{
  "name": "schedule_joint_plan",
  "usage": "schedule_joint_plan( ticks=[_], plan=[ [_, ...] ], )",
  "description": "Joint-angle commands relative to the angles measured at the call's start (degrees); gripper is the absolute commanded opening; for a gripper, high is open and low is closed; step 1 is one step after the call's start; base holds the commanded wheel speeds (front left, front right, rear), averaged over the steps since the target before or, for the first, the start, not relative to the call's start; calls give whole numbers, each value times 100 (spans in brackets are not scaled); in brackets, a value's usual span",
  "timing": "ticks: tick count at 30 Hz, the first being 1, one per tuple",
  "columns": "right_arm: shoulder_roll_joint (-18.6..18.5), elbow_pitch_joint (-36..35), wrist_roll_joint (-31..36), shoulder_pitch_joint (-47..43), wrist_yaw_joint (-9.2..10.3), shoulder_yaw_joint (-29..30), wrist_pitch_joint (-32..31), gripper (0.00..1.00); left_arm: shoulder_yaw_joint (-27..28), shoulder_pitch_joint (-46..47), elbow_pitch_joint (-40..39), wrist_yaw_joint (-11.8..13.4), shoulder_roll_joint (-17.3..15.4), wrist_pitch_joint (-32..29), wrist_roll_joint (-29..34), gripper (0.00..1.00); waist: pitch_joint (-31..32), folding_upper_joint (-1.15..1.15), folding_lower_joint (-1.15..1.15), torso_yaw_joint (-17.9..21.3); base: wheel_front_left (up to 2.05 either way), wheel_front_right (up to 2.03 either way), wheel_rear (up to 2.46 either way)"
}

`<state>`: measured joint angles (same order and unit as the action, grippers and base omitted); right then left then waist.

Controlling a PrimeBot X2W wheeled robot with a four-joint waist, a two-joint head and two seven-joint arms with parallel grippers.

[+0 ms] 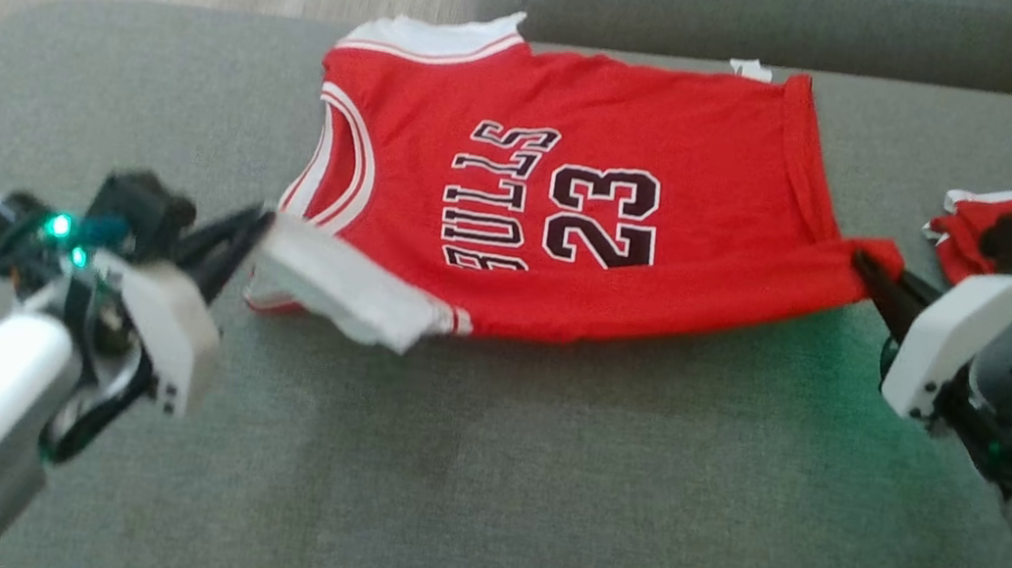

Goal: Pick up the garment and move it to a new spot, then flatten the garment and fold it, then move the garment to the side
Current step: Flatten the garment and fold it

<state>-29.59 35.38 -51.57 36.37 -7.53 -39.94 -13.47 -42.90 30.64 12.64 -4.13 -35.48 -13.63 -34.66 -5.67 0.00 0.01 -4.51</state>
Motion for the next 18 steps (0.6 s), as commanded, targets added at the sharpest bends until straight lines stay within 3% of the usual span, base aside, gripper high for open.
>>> schedule_joint_plan(
  ticks=[1,18],
  plan=[
    [10,-41,74,259,4,67,86,0,278,569,51,-46,-119,-10,62,0,-123,0,-1,17,0,0,0],
    [538,941,483,1195,4,-55,87,0,61,2213,2254,-172,584,475,577,0,-850,0,-1,180,0,0,0]
  ],
)
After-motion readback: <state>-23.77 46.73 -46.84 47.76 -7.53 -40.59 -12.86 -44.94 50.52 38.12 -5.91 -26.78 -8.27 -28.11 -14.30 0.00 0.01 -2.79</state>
